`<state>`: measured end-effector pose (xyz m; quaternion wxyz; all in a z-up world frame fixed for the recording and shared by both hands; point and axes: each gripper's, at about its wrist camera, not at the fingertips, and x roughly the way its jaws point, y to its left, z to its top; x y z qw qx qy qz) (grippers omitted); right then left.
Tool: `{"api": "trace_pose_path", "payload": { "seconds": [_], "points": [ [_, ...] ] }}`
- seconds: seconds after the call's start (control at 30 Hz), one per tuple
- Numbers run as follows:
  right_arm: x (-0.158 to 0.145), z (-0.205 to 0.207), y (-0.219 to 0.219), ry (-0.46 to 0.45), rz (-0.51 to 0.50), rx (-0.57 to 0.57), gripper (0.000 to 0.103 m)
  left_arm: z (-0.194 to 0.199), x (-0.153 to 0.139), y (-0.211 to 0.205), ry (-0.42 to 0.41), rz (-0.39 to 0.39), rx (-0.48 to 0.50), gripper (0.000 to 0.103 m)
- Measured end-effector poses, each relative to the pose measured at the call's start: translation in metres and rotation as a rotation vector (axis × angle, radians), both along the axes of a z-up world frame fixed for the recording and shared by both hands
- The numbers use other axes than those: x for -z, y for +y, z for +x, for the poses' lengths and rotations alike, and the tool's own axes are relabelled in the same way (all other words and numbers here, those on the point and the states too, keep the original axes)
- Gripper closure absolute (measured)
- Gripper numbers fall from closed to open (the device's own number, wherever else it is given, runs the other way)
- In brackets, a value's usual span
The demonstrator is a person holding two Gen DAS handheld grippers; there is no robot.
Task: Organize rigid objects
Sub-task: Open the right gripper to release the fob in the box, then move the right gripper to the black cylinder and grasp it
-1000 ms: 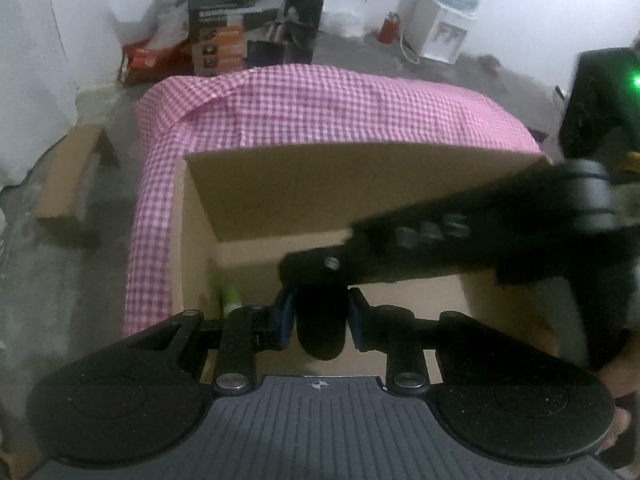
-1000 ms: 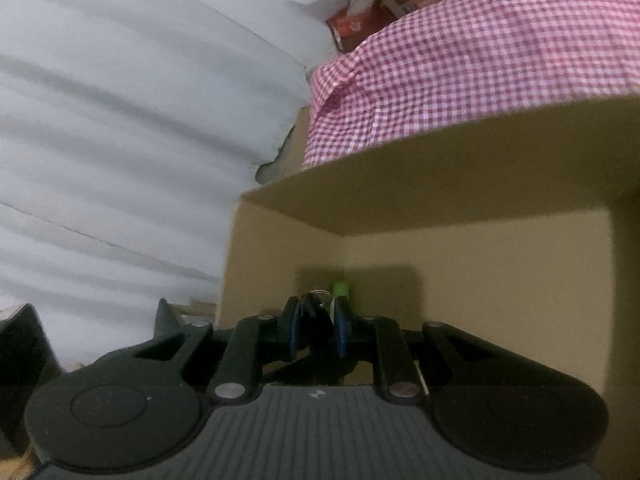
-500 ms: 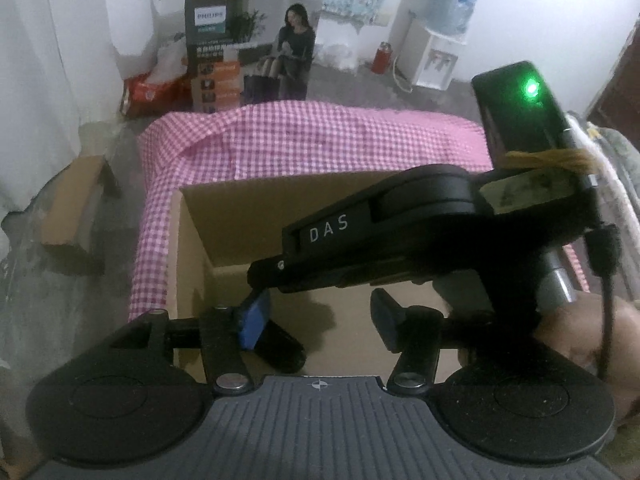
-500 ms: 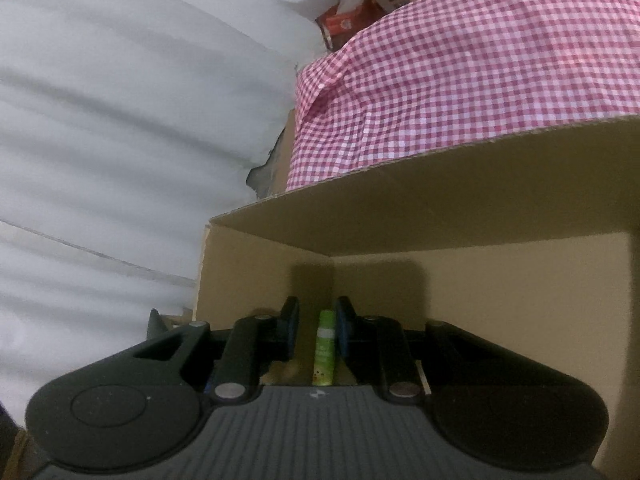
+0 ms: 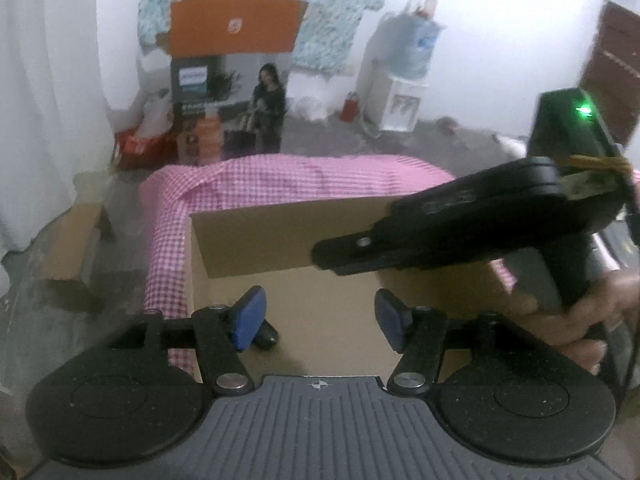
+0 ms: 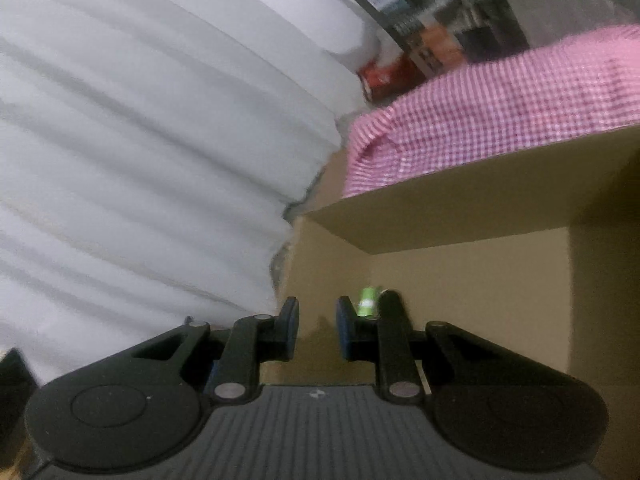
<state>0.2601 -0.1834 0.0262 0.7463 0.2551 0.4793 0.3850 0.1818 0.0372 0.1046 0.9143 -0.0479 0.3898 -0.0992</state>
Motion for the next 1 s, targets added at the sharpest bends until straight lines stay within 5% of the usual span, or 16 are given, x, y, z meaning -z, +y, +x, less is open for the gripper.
{"api": "trace_pose_path", "payload": {
  "seconds": [0.3,0.57,0.77,1.0],
  "points": [
    [-0.039,-0.122,-0.09,-0.142,0.131,-0.021,0.081,-0.07,0.001,-0.028,-0.029,-0.089,0.134,0.041],
    [0.014,-0.209,-0.16,-0.006,0.28,-0.034,0.081,-0.093,0.058,-0.069,0.039,-0.113,0.263,0.041],
    [0.066,-0.227,-0.194,0.08,0.341,0.083,0.081,-0.097,0.105,-0.103,0.103,-0.05,0.333,0.041],
    [0.095,-0.199,-0.19,0.062,0.186,0.151,0.081,-0.101,0.134,-0.122,0.196,-0.017,0.413,0.041]
  ]
}}
